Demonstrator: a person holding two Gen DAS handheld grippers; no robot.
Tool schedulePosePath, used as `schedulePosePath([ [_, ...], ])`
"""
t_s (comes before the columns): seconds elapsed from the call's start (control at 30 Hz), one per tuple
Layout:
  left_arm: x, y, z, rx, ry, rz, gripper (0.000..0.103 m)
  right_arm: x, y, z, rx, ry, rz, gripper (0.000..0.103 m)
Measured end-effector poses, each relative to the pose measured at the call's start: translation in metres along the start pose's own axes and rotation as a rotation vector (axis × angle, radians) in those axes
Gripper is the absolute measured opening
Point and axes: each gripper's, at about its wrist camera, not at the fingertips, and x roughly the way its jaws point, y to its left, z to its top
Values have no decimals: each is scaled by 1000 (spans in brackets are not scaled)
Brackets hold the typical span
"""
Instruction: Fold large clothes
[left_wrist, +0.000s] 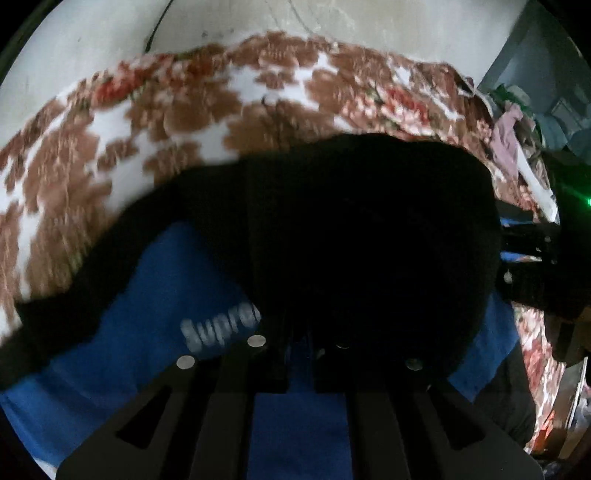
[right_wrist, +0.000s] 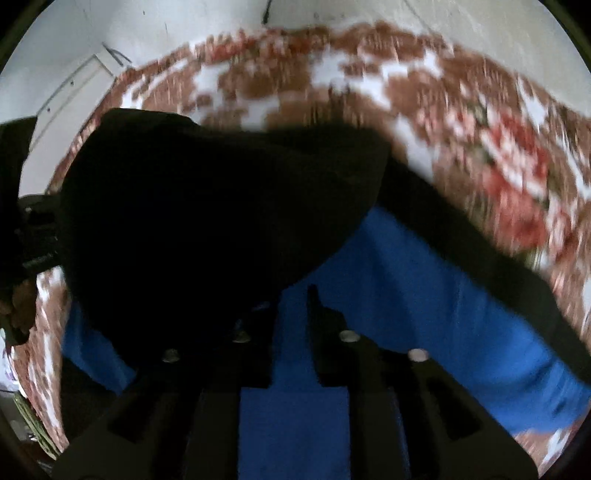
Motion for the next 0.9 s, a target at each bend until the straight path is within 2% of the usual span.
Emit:
schedulePosePath([
  [0.07,10,-4,-22,-17,11,11,13,9,-5,-26,34,25,7,50],
  [0.1,13,-5,-33,-27,15,19,18,11,-8,-36,43,30,2,59],
  [0.17,14,-7,-54,-51,14,36,50,9,-14,-49,64,28,-11,75],
  [0.23,9,-6,-69,-76,-1,54,59,4,-20,-59,83,29,-23,78],
  [0.33,-9,0,-83,-117,-24,74,60,-10,-24,-57,70,-2,-58,82],
  [0.4,-22,11,-81,-161,-57,55,65,-25,-24,-43,55,-61,-65,88],
  [0.5,-37,38,-66,-266,-141,24,66,-43,-13,-2,17,-193,-56,95],
  [0.63,-34,62,-33,-382,-231,-60,67,-33,6,46,13,-230,-12,95],
  [0.7,-19,67,-7,-408,-230,-82,67,-13,15,56,9,-200,-41,95],
  [0.77,-2,75,20,-424,-225,-125,66,9,20,61,23,-164,-30,95],
  [0.83,18,85,46,-443,-191,-190,66,17,14,66,26,-170,-104,95],
  [0.9,38,92,58,-439,-125,-161,63,20,-12,76,84,-190,-130,95],
])
